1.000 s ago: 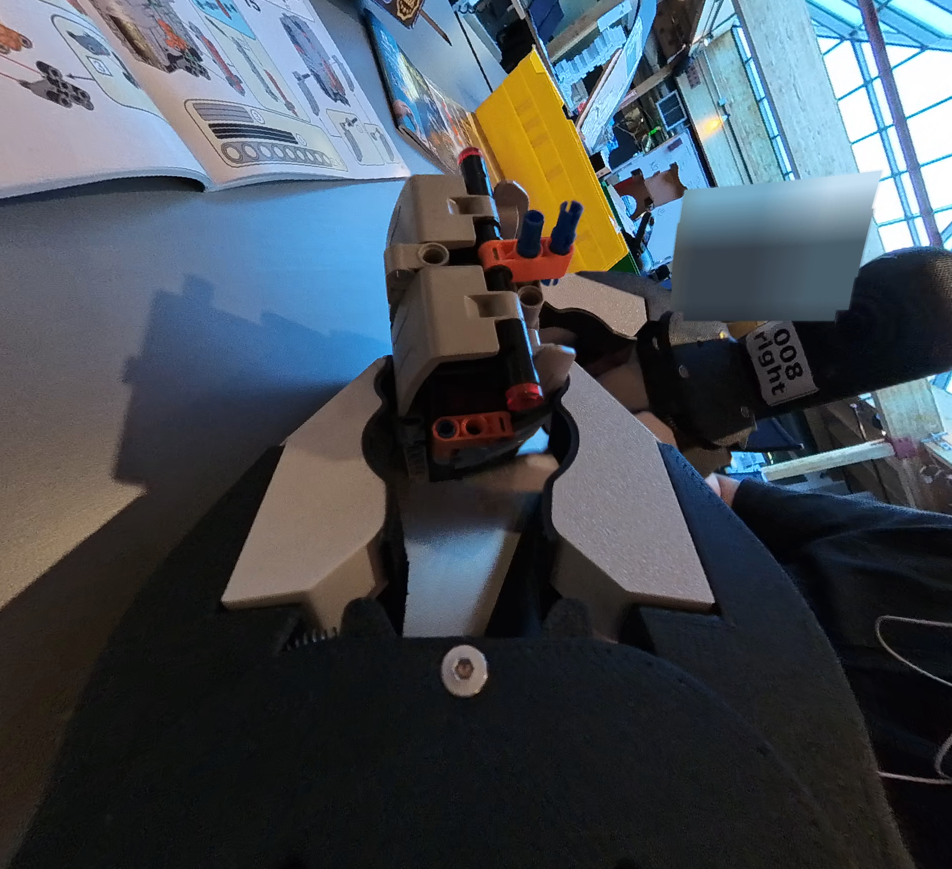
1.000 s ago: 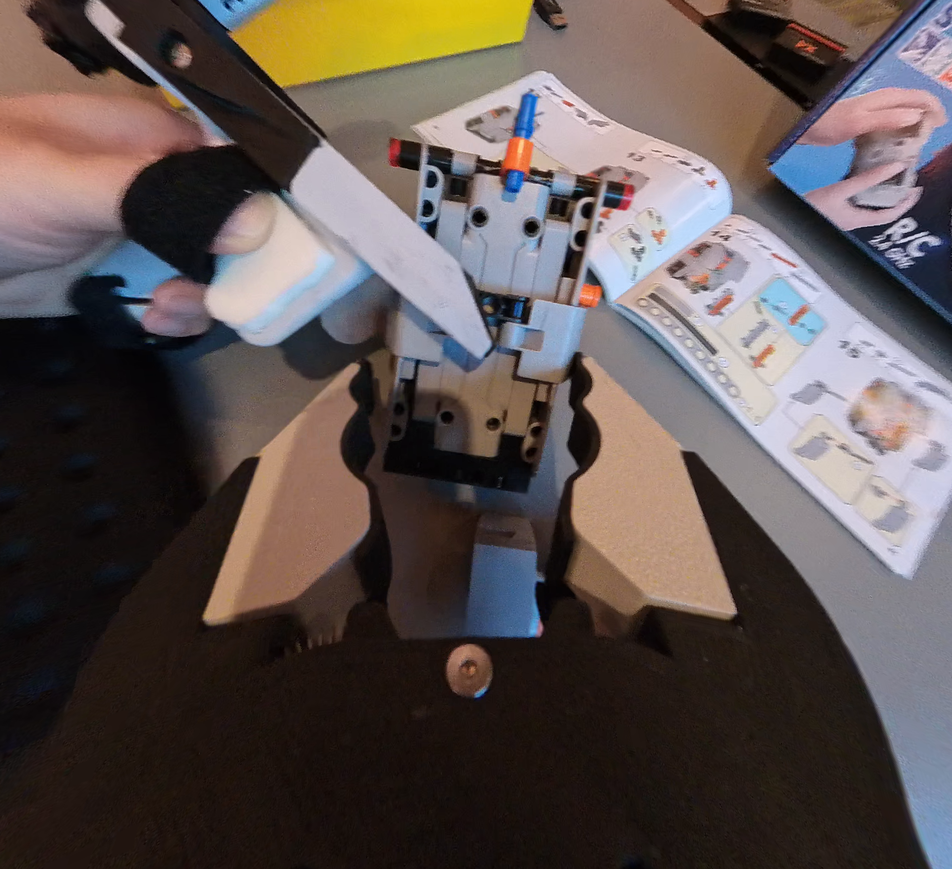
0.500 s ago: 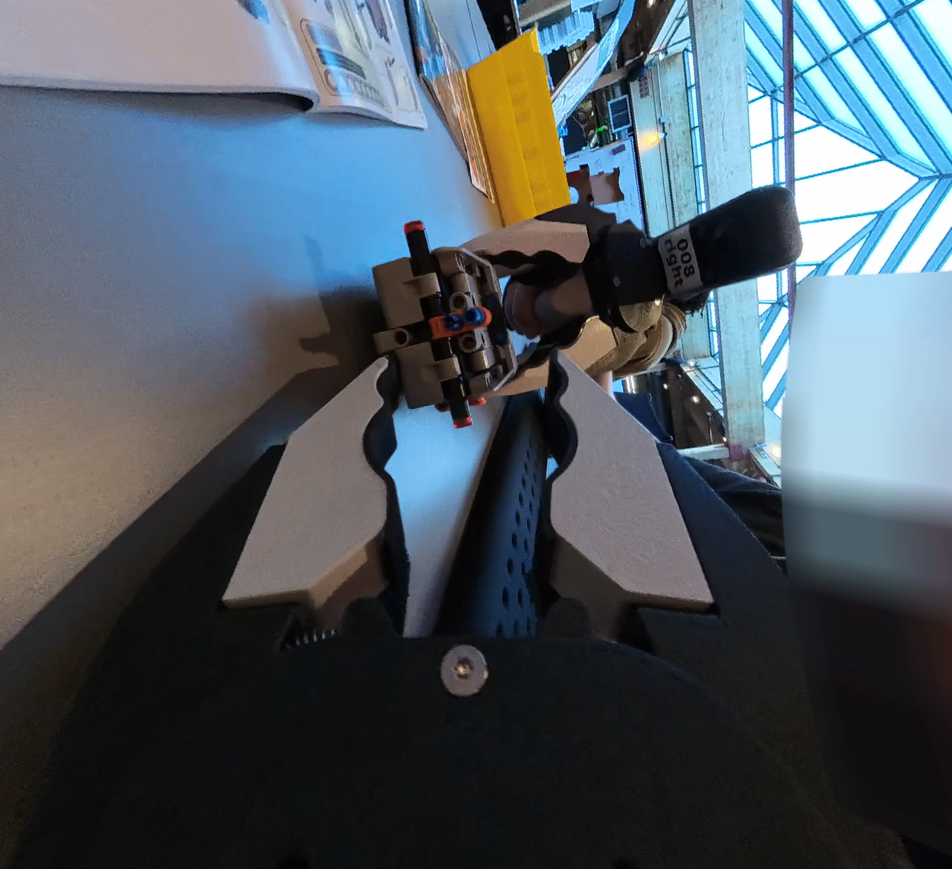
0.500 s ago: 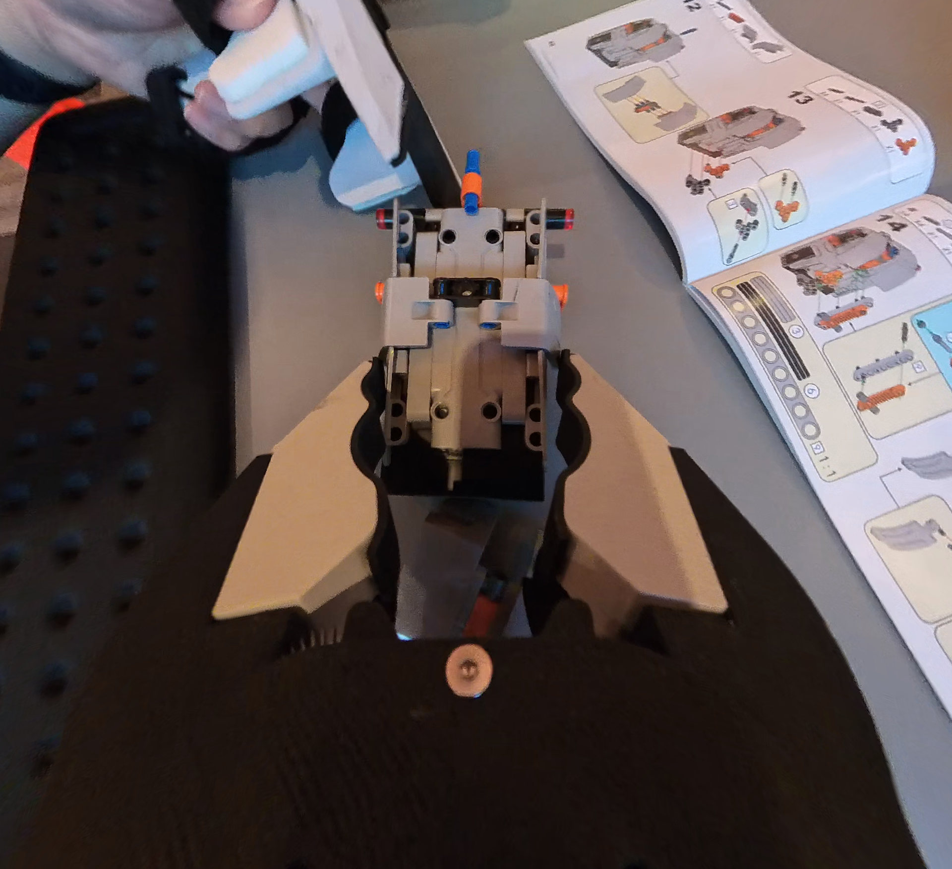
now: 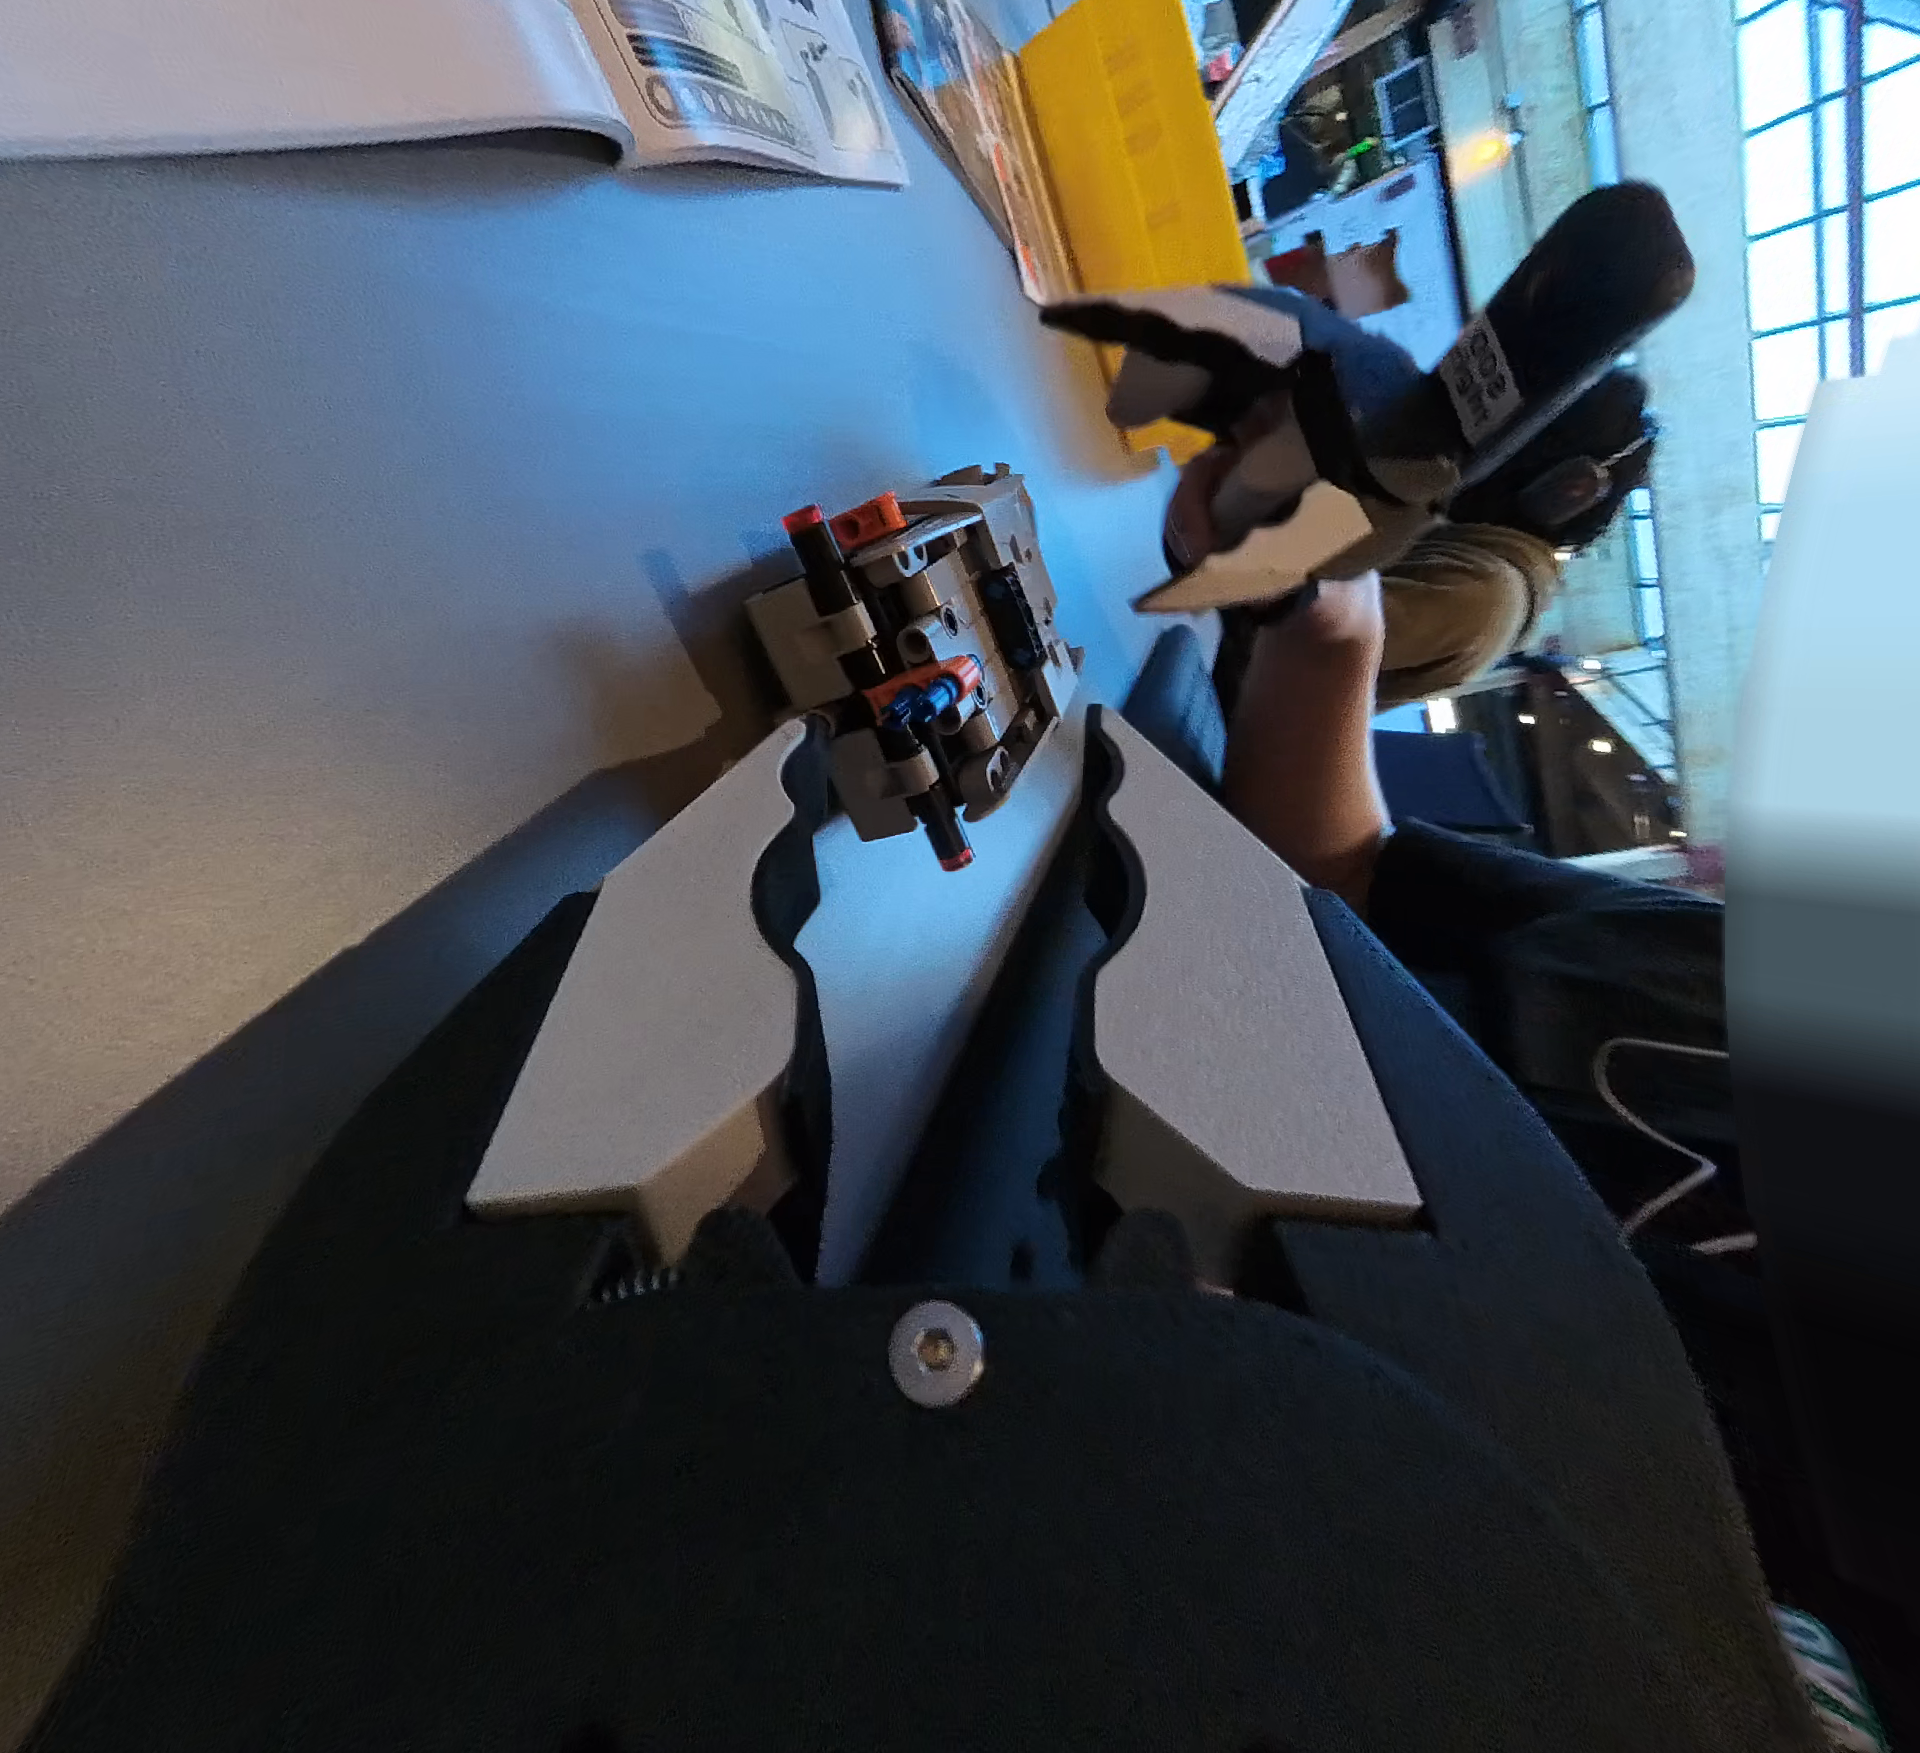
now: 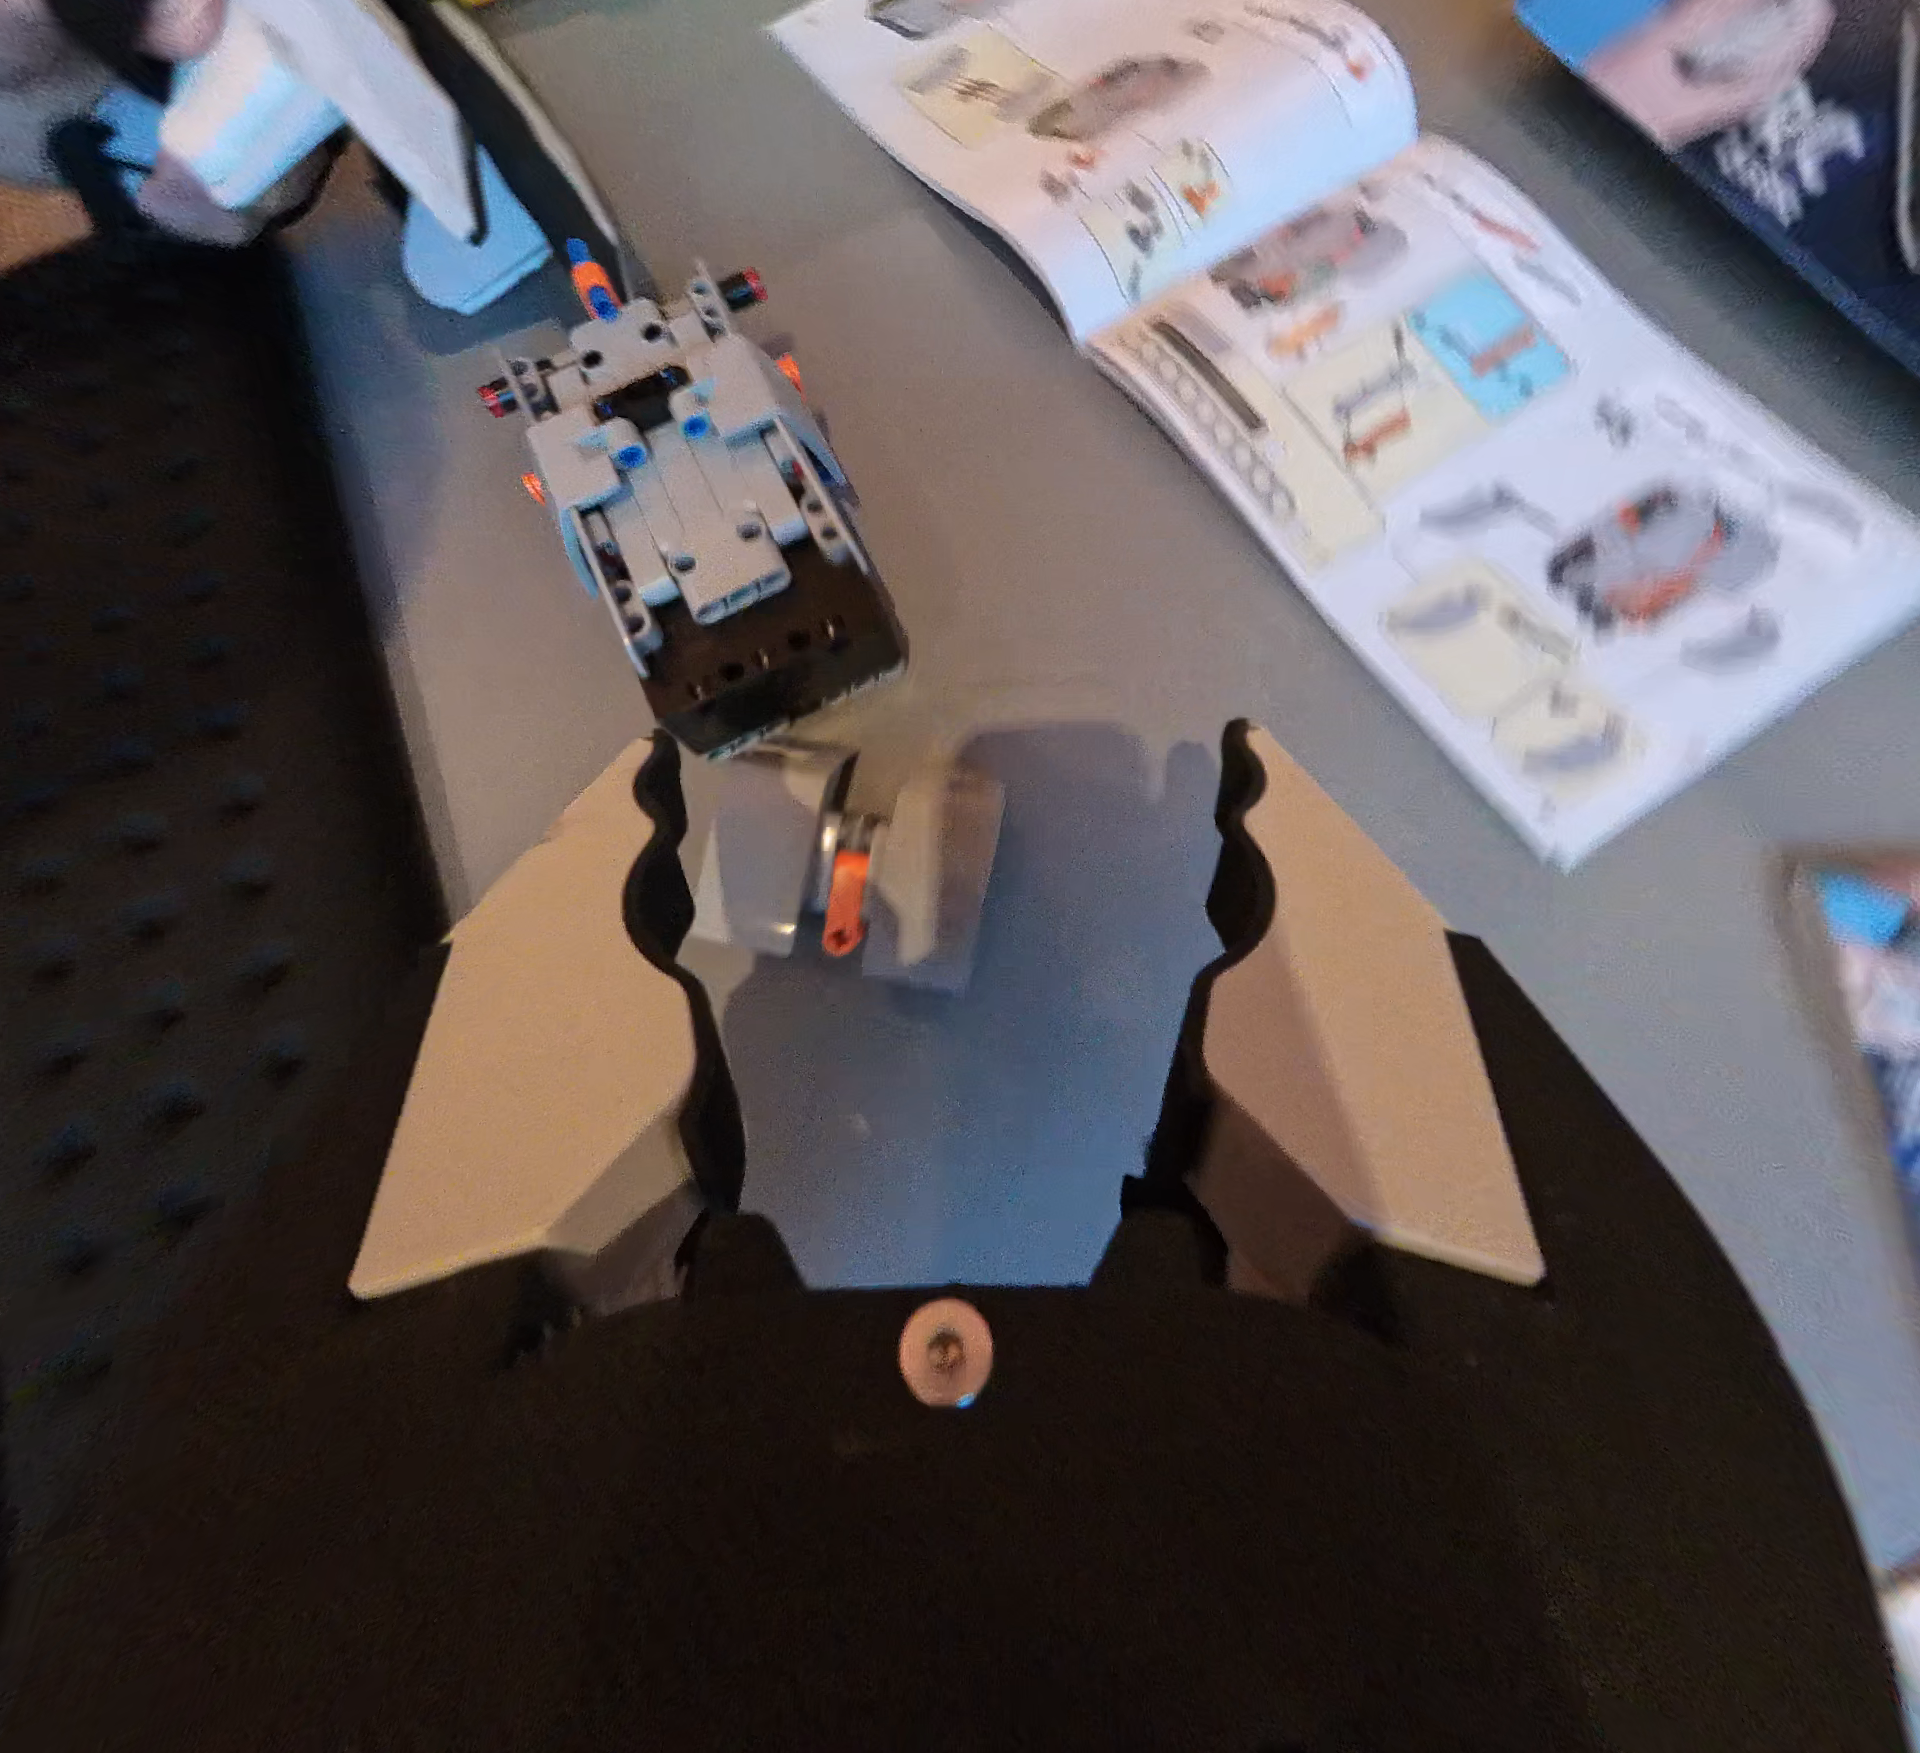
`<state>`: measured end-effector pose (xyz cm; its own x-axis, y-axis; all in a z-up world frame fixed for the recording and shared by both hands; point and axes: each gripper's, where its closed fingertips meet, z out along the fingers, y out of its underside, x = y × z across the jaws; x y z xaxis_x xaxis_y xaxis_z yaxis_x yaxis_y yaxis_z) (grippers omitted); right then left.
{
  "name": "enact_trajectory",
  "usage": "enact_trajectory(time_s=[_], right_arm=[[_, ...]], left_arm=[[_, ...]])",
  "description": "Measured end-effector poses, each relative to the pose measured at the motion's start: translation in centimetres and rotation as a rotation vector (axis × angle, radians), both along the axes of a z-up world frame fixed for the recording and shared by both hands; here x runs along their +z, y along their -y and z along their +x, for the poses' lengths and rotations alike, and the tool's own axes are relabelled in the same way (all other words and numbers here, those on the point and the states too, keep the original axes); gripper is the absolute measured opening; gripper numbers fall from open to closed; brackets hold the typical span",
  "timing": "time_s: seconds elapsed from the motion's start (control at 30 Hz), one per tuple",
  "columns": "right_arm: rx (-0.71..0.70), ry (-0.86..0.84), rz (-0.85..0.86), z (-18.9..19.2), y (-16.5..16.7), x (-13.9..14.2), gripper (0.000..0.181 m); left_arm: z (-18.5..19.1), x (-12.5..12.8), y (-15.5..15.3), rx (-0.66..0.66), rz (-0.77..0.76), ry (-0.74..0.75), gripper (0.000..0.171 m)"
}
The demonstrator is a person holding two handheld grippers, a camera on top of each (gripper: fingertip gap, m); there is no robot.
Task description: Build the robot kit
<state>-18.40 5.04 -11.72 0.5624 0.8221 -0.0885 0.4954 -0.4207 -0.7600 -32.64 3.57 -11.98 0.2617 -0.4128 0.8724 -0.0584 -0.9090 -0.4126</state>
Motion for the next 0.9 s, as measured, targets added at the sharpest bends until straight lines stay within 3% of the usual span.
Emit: enact_trajectory(time_s=[0.07, 0.13, 0.23, 0.3, 0.37, 0.47, 0.6, 0.73, 0.9], right_arm=[[-0.063, -0.048, -0.031, -0.3, 2.1, -0.8, 0.105], [-0.089, 0.024, -0.013, -0.6, 3.3, -2.7, 0.107], [-0.173, 0.169, 0.089, 0.8, 1.8, -4.3, 0.106], [-0.145, 0.080, -0.010, -0.4, 2.3, -4.6, 0.090], [-0.132, 0.088, -0.015, -0.2, 2.3, -4.6, 0.073], [-0.105, 0.147, -0.010, 1.3, 2.9, -4.6, 0.072], [-0.132, 0.115, 0.038, 4.3, 3.8, -3.5, 0.072], [-0.207, 0.031, 0.095, 7.7, 4.0, -1.0, 0.072], [-0.282, -0.041, 0.172, 10.8, 3.7, 2.5, 0.072]], left_arm=[[0.0, -0.1, -0.2, 0.025, 0.057, -0.058, 0.047], [0.2, -0.1, -0.2, 0.052, 0.124, -0.119, 0.049], [0.4, -0.8, 0.1, 0.069, 0.193, -0.215, 0.061], [0.8, -0.8, -0.1, 0.048, 0.257, -0.240, 0.071], [1.5, -0.6, -0.2, 0.009, 0.304, -0.245, 0.069], [2.7, -0.6, -0.2, -0.014, 0.348, -0.271, 0.070], [4.7, -0.3, -0.3, 0.000, 0.339, -0.222, 0.075], [7.2, -0.3, 0.6, -0.039, 0.281, -0.179, 0.065], [10.0, -0.2, 2.6, -0.070, 0.259, -0.186, 0.068]])
